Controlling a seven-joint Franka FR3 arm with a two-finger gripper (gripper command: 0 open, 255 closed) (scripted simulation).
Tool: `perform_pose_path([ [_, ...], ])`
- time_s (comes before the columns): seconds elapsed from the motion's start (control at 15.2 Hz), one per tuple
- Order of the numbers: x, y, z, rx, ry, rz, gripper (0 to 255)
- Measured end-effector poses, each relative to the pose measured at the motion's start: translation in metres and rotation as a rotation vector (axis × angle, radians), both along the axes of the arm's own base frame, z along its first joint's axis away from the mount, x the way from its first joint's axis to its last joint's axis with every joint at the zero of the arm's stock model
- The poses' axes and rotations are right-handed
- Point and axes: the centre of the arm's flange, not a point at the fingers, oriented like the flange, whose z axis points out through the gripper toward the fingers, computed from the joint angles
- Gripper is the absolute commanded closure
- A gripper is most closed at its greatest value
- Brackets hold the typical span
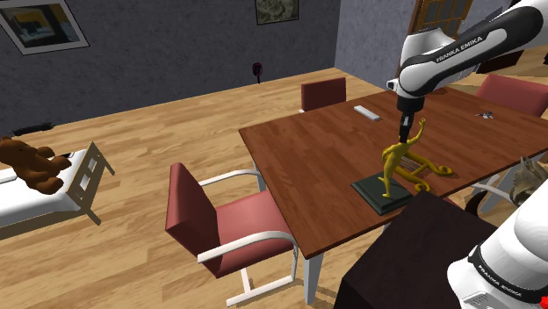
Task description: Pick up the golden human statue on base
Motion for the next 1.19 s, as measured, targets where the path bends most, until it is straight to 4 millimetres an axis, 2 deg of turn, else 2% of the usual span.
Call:
perform_pose_path([
  [0.33, -0.001, -0.001, 0.005, 0.000, 0.001, 0.000, 255],
  [1.19, 0.000, 0.001, 0.071, 0.001, 0.002, 0.000, 255],
])
